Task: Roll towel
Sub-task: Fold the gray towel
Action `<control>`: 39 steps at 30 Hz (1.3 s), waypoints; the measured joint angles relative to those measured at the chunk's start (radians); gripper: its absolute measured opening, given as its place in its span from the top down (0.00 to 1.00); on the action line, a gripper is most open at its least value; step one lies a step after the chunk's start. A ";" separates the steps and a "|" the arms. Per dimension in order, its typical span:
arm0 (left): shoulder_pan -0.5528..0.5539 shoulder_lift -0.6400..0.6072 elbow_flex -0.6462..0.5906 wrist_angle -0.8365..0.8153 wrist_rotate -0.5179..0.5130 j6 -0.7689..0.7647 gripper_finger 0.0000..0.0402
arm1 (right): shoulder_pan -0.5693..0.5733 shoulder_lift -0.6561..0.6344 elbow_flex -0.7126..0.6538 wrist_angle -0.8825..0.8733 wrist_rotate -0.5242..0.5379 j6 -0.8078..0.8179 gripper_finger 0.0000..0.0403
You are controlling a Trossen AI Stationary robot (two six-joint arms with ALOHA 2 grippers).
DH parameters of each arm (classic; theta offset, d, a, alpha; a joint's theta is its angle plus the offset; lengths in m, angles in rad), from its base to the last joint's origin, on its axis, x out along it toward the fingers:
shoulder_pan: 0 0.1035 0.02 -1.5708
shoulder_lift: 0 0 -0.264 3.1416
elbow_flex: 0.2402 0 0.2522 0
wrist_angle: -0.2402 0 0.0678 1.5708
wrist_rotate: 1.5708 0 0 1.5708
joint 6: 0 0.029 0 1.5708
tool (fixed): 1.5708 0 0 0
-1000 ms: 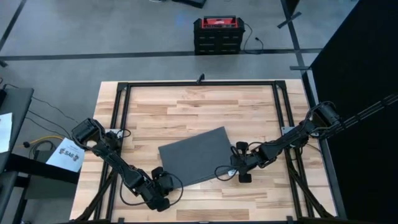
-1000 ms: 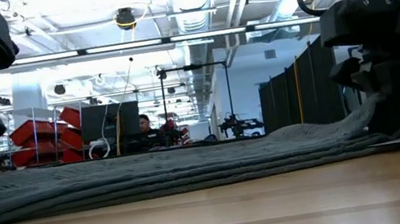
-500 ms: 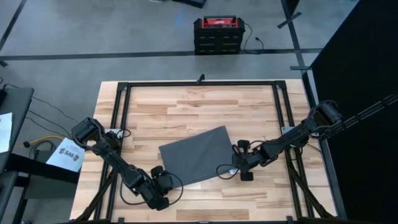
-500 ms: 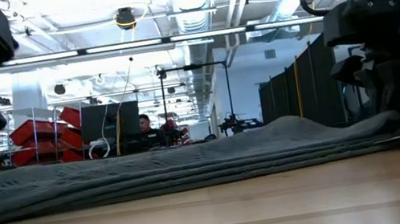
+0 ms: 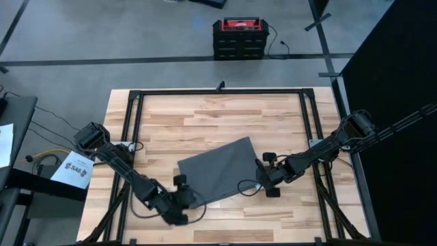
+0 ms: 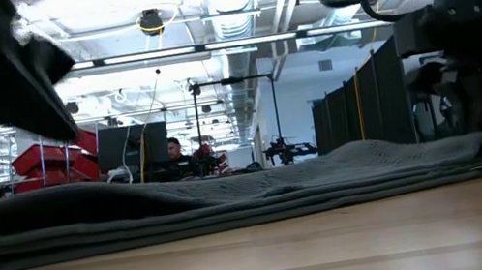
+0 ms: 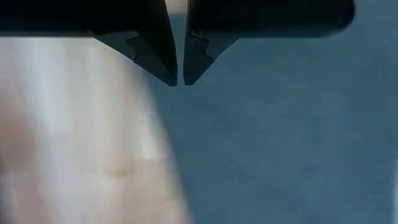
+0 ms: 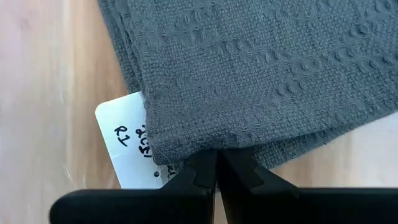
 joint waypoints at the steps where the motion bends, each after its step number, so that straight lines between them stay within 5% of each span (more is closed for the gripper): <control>1: 0.020 0.000 -0.013 -0.024 -0.003 -0.010 0.96 | 0.000 0.000 0.014 -0.035 0.000 0.000 1.00; 9: 0.219 0.000 -0.221 0.175 0.017 0.001 0.96 | 0.000 0.000 0.082 -0.130 -0.002 -0.032 1.00; 16: 0.242 -0.007 -0.351 0.380 0.055 -0.023 0.96 | 0.007 -0.001 0.184 -0.377 0.002 0.006 1.00; 23: 0.232 -0.005 -0.360 0.395 0.052 -0.023 0.96 | -0.008 -0.002 0.158 -0.064 0.025 -0.117 1.00; 39: 0.230 -0.003 -0.360 0.338 0.052 -0.103 0.96 | 0.073 -0.003 0.022 -0.040 -0.053 0.145 1.00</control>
